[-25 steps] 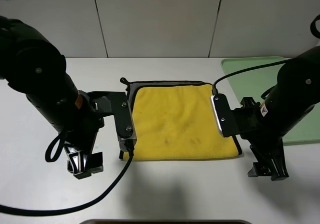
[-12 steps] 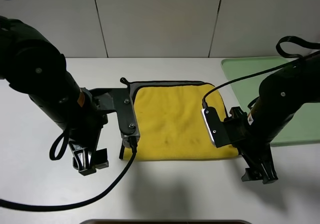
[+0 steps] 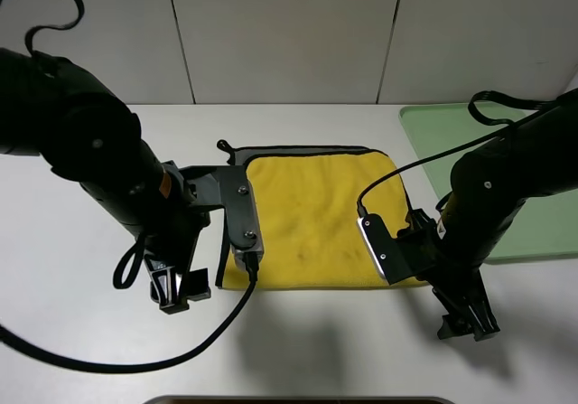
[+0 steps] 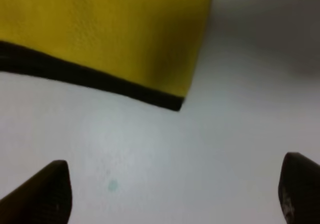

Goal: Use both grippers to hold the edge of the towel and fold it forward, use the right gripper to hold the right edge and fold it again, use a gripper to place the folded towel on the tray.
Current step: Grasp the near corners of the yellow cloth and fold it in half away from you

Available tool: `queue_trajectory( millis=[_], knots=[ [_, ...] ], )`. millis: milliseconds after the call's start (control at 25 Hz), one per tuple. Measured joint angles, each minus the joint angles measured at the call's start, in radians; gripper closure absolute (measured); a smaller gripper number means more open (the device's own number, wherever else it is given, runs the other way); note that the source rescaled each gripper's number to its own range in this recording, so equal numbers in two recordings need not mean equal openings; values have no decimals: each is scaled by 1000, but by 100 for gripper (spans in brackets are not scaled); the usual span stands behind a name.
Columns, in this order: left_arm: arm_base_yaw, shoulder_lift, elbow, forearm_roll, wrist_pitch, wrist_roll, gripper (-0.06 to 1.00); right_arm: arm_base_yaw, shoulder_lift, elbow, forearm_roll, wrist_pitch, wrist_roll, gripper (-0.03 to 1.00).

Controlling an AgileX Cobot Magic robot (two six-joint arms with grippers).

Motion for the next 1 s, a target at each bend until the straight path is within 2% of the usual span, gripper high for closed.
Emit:
queue_trajectory(
  millis=[400, 760, 1000],
  knots=[
    [0, 125, -2, -6, -116, 26, 14, 0, 0, 0, 6, -10, -1, -3],
    [-62, 228, -140, -29, -114, 26, 14, 0, 0, 0, 30, -17, -1, -3],
    [-64, 300, -154, -57, -98, 26, 14, 0, 0, 0, 36, -20, -1, -3]
  ],
)
